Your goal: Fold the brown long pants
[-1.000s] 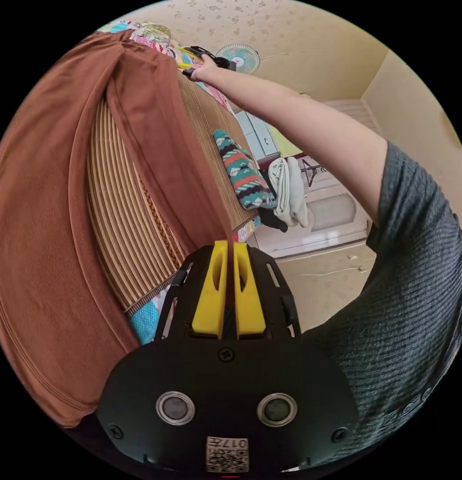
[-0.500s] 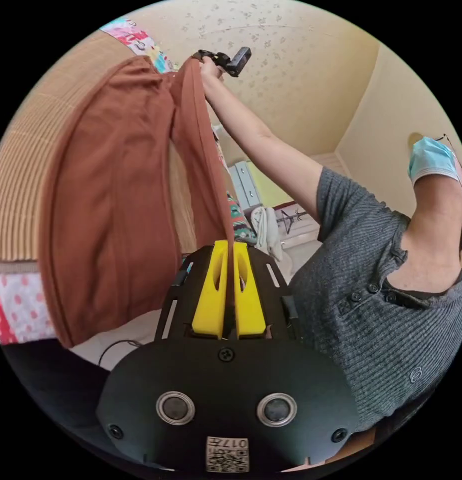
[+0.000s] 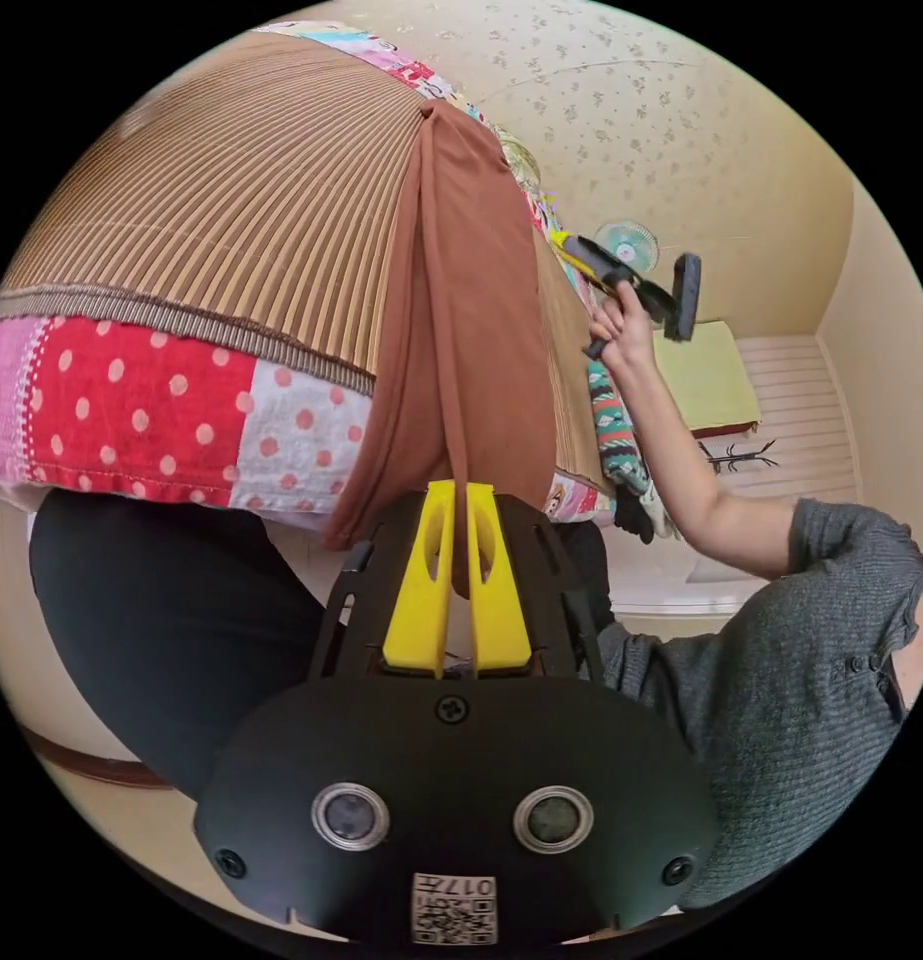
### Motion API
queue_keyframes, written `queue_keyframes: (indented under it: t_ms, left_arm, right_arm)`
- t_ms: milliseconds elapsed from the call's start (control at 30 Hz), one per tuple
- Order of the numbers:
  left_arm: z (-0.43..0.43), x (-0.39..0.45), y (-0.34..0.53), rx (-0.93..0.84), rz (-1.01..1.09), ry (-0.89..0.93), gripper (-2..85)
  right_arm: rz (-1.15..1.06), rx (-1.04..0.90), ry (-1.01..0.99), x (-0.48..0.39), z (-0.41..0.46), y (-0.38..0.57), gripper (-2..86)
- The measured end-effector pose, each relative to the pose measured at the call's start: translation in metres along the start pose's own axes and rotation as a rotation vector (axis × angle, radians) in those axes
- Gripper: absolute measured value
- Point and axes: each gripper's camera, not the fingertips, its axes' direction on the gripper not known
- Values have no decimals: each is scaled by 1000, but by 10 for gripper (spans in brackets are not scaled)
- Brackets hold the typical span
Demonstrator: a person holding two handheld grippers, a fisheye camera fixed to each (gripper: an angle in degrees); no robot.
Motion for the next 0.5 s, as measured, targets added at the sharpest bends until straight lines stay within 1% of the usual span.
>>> queue_keyframes:
  t_ms: [33, 100, 133, 200, 233, 300, 367, 467, 500]
  left_arm:
    - [3, 6, -2, -9, 8, -23, -7]
    - [7, 12, -4, -13, 8, -44, -7]
    - [10, 15, -5, -15, 4, -56, -7]
    - [19, 19, -7, -20, 18, -94, -7]
    - [27, 21, -10, -39, 29, -129, -7]
    - [35, 27, -15, -53, 34, -156, -7]
    - [40, 40, -22, -90, 57, -201, -7]
    - [42, 59, -28, -140, 87, -244, -7]
    - [41, 63, -29, -150, 101, -238, -7]
  right_arm:
    - [34, -21, -26, 6, -8, 23, 93]
    - [208, -92, -156, 31, -33, 113, 109]
    - [255, -103, -189, 35, -37, 134, 112]
    - [393, -133, -301, 37, -42, 212, 106]
    - [408, -128, -321, 33, -43, 227, 102]
    - [472, -55, -406, 16, -53, 269, 88]
    - [460, -24, -420, 5, -58, 278, 63]
    - [397, -147, -413, -5, -53, 264, 28]
    - [365, -147, -374, -10, -61, 259, 22]
